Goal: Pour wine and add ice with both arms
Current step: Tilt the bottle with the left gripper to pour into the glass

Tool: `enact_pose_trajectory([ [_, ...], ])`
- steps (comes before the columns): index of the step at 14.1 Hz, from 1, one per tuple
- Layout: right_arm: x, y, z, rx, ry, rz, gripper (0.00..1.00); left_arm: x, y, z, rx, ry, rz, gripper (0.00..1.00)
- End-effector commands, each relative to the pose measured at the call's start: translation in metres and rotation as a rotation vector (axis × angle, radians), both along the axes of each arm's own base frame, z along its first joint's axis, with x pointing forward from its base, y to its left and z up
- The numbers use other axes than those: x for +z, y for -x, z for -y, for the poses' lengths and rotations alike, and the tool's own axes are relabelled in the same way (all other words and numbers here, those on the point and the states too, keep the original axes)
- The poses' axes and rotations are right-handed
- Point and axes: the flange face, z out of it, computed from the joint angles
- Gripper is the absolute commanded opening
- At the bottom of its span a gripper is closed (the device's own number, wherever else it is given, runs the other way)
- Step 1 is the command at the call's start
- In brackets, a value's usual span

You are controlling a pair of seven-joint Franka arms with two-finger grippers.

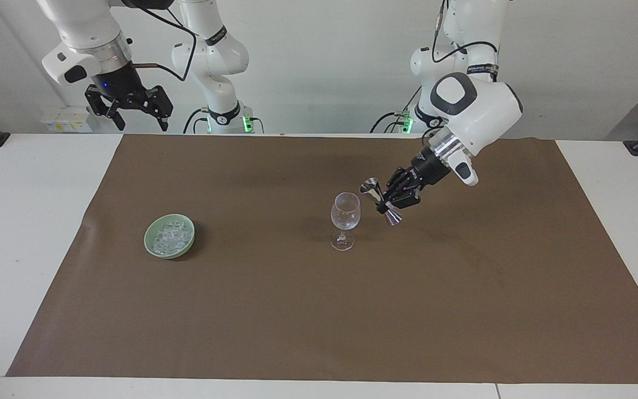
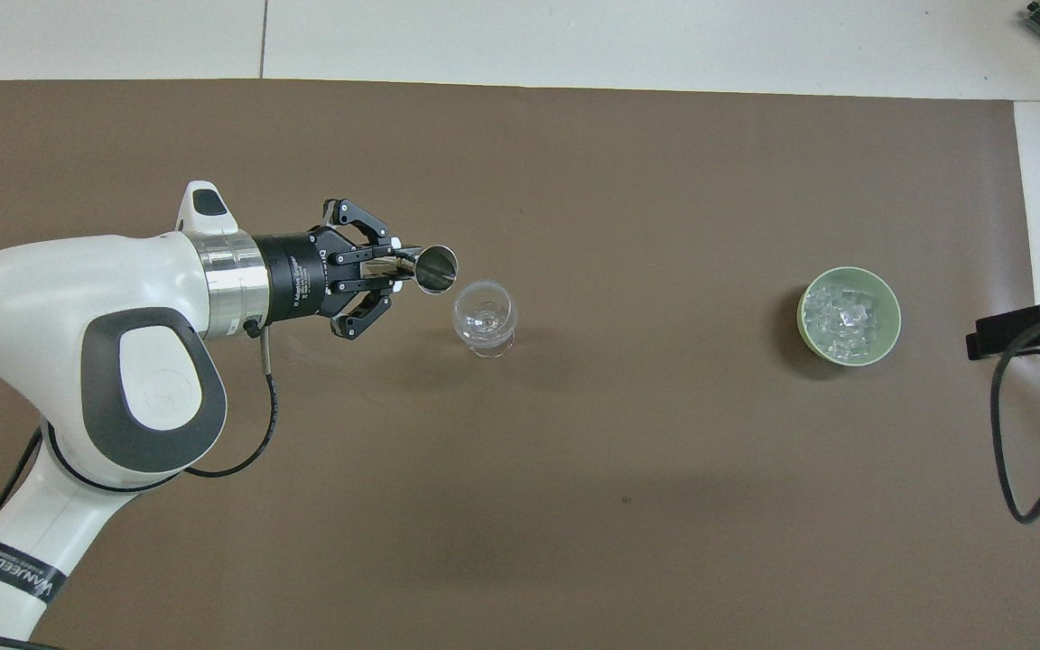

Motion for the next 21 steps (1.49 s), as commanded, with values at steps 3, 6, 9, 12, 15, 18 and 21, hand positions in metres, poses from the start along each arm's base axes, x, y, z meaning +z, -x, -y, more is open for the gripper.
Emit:
enact_pose_trajectory([
  [3, 0.0028, 0.0045, 0.0018, 0.022, -0.008, -0.008, 1.0, 0.0027, 0.0068, 0.0149, -0.005, -0.061, 0.064, 0.0],
  [6, 0.0028, 0.0045, 0.0018, 0.02, -0.008, -0.008, 1.0, 0.0007, 0.0077, 0.0153, -0.05, -0.128, 0.094, 0.0],
  [9, 0.0028, 0.0045, 0.0018, 0.02, -0.008, -0.008, 1.0, 0.0001, 0.0083, 0.0162, -0.067, -0.154, 0.105, 0.0],
  [12, 0.0028, 0.0045, 0.0018, 0.022, -0.008, -0.008, 1.0, 0.0002, 0.007, 0.015, -0.069, -0.169, 0.118, 0.0],
  [15, 0.0028, 0.0045, 0.0018, 0.022, -0.008, -0.008, 1.0, 0.0002, 0.006, 0.0154, -0.085, -0.205, 0.144, 0.0],
  [18, 0.0028, 0.0045, 0.0018, 0.022, -0.008, -0.008, 1.0, 0.0022, 0.0048, 0.0149, -0.078, -0.205, 0.156, 0.0],
  [21, 0.0028, 0.0045, 0.0018, 0.022, -0.008, -0.008, 1.0, 0.0026, 0.0037, 0.0142, -0.07, -0.205, 0.164, 0.0],
])
